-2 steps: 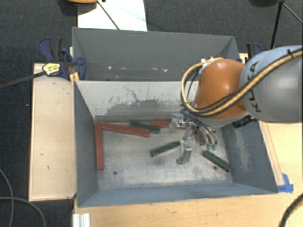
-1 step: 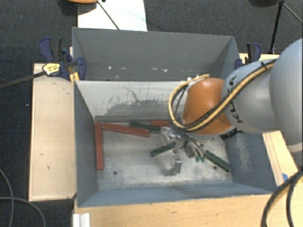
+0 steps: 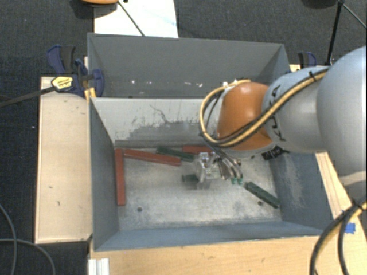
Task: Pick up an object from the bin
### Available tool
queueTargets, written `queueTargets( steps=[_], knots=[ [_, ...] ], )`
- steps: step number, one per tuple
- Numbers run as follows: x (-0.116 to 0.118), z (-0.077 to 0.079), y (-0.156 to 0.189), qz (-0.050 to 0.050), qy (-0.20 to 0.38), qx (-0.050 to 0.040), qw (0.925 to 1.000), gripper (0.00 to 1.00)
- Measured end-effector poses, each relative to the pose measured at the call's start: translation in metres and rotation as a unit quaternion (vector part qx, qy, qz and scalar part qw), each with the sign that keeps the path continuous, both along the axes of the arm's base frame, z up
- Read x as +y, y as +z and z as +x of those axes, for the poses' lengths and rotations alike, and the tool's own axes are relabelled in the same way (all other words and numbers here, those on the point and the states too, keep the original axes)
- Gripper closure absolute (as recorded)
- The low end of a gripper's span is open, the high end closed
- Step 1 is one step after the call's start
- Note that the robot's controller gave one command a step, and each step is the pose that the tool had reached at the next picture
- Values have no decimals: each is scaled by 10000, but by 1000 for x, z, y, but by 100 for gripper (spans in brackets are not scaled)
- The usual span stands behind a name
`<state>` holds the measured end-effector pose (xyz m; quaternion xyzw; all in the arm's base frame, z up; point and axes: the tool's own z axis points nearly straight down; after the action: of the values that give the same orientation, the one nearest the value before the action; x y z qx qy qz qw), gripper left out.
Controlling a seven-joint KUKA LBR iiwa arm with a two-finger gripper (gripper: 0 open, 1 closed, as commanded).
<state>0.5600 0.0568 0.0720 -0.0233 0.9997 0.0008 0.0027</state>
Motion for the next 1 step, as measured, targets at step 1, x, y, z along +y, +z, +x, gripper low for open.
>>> queueTargets(
  steps=[1],
  knots=[
    [0, 0, 0, 0, -2, 0, 10000, 100]
  ],
)
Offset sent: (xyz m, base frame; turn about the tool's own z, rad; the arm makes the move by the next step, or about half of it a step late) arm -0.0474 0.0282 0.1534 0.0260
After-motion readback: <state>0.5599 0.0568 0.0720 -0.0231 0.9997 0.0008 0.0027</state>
